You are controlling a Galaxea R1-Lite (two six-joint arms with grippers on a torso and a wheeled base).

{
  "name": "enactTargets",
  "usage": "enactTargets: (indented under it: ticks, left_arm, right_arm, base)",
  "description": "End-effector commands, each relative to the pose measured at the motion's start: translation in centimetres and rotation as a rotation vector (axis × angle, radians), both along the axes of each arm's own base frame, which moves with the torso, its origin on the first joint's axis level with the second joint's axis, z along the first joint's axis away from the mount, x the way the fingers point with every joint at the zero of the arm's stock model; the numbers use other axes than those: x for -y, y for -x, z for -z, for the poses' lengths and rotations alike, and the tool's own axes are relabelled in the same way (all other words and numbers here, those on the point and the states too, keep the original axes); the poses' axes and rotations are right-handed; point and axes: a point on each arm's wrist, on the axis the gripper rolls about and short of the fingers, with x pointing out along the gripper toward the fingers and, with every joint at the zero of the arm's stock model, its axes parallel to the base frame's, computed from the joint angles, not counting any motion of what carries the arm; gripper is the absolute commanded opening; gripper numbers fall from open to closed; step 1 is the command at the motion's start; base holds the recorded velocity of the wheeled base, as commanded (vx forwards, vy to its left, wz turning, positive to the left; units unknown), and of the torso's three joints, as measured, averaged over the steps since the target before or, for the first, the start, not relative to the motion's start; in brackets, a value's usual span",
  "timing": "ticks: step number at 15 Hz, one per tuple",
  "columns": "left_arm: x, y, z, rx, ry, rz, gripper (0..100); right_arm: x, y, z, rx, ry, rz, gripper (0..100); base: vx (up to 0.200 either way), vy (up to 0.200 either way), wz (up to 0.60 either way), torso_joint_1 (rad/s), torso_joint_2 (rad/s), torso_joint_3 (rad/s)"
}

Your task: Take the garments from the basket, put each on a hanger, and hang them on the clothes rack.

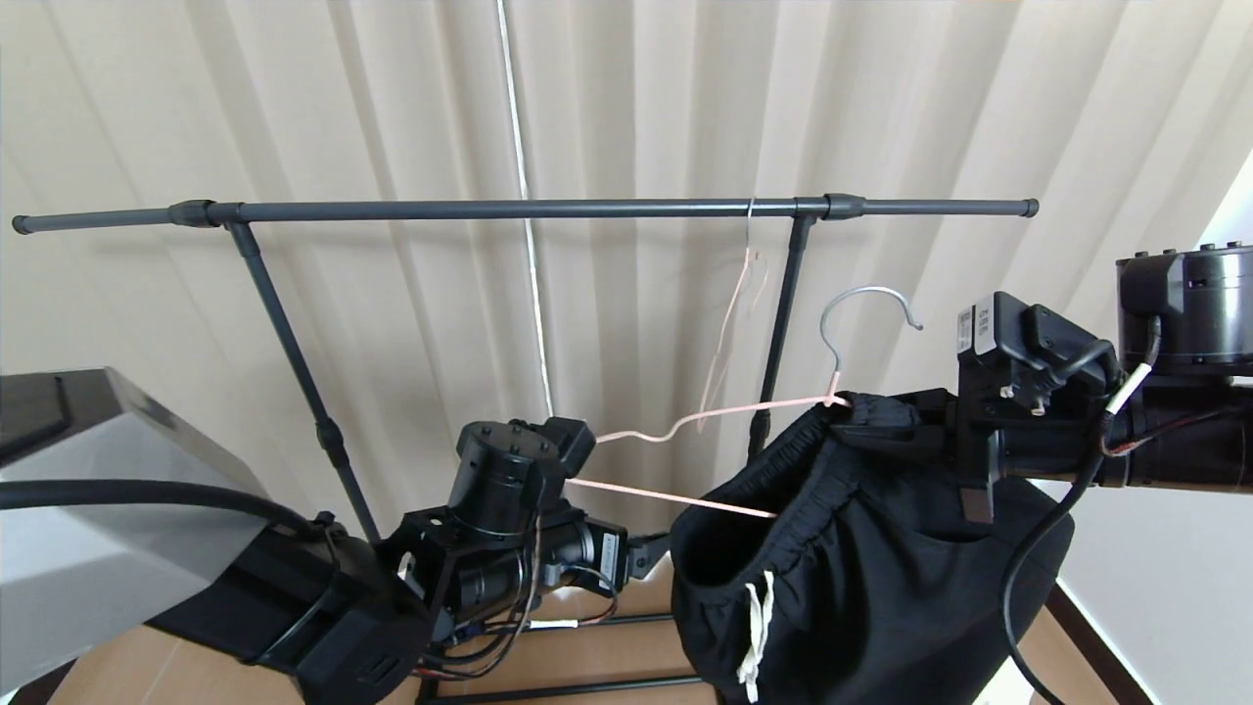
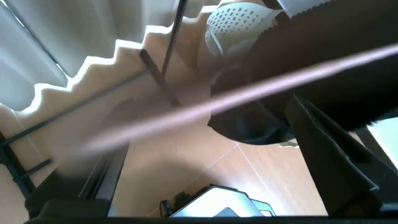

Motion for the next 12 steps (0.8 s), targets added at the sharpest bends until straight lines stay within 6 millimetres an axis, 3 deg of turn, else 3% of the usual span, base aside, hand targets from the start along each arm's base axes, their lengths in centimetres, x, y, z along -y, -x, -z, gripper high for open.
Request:
enactTargets:
  ticks: [1, 2, 4, 7, 10, 12]
  left_arm:
    - [-0.7, 0.8, -1.4, 0.026, 0.019, -0.002, 100]
    - [-1.6, 1.8, -2.3, 0.038, 0.034, -0.004, 100]
    - [-2.8, 2.1, -2.1, 0.05, 0.047, -0.024, 100]
    - [-4.1, 1.8, -1.9, 0.08, 0.117, -0.049, 100]
    - [-5.6, 0.9, -1.7, -0.032, 0.245, 0.002, 100]
    - [-5.3, 0.5, -0.7, -0.071, 0.243, 0.029, 100]
  right_arm:
    - [0.1, -0.6, 0.5, -0.017, 0.005, 0.01, 0]
    - [0.2, -0.7, 0.4, -0.021, 0.0, 0.019, 0]
    - [0.3, -0.7, 0.2, -0.03, -0.013, 0.027, 0]
    - [0.3, -0.6, -0.1, -0.034, -0.027, 0.031, 0]
    - [0.4, -0.1, -0.8, -0.055, -0.074, 0.037, 0]
    - [0.3, 0.5, -1.5, -0.06, -0.113, -0.001, 0]
  base:
    - [0.0, 0.0, 0.0, 0.0, 0.0, 0.0]
    - [0.0, 0.0, 0.0, 0.0, 0.0, 0.0]
    - [0.0, 0.0, 0.0, 0.0, 0.0, 0.0]
    - [0.0, 0.0, 0.0, 0.0, 0.0, 0.0]
    - [0.0, 0.0, 0.0, 0.0, 0.0, 0.0]
    - [0.0, 0.0, 0.0, 0.0, 0.0, 0.0]
